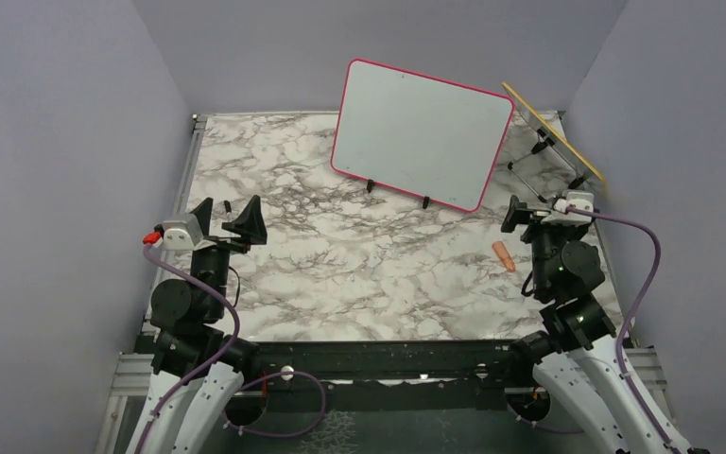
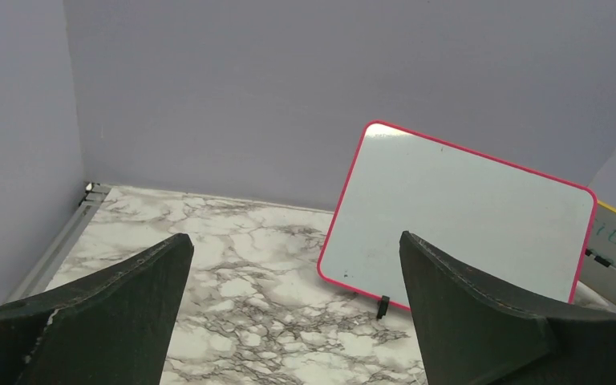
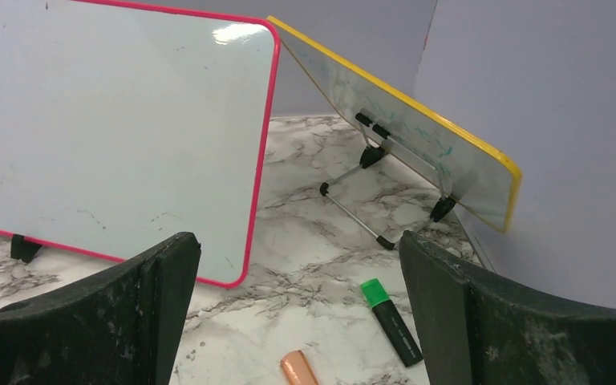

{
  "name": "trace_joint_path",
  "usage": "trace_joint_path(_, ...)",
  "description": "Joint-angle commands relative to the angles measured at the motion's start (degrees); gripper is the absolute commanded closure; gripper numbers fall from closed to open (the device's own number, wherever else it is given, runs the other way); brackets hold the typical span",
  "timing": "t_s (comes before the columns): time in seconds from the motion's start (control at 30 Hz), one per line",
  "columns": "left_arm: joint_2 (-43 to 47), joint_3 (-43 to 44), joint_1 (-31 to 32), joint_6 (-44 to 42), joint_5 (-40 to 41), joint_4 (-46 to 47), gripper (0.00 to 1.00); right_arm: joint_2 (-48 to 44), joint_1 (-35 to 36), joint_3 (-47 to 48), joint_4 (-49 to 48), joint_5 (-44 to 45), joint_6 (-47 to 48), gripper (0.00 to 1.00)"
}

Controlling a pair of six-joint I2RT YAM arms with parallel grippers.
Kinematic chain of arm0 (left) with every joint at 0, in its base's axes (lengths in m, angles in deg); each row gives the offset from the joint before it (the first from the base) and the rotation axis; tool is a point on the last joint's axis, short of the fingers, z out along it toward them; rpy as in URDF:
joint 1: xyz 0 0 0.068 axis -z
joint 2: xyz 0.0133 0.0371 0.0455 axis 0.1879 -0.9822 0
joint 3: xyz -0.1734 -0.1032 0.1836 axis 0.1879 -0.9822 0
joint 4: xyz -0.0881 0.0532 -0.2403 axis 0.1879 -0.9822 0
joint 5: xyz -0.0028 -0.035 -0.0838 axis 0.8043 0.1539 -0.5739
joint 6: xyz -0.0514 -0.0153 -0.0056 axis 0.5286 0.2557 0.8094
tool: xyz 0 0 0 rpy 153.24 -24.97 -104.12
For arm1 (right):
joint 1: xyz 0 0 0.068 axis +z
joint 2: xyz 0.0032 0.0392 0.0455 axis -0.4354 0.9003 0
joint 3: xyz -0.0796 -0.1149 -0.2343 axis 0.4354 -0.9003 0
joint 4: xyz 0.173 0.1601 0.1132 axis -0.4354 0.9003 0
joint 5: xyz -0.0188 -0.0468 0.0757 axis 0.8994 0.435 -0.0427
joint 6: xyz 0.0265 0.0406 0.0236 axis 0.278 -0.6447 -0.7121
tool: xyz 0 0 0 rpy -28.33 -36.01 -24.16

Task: Write a sentence on the whiteboard
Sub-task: Move the whiteboard to the center of the board.

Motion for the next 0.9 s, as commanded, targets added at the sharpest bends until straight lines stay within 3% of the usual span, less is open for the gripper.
trace_joint_path(0.0, 0.45, -0.36, 0.29, -0.31, -0.81, 0.88, 0.01, 0.25, -0.38, 0.44, -0.95, 0.24, 1.13, 0.0)
trace_joint_path(0.47, -0.11, -0.8, 1.06, 0.3, 2.39, 0.32, 0.01, 14.45, -0.38, 9.66, 10.02, -0.62, -7.64, 0.0)
trace_joint_path(0.87, 0.38, -0.96, 1.78, 0.48, 3.56, 0.35, 0.01, 31.54, -0.29, 11.75, 8.38, -1.18, -20.54, 0.0)
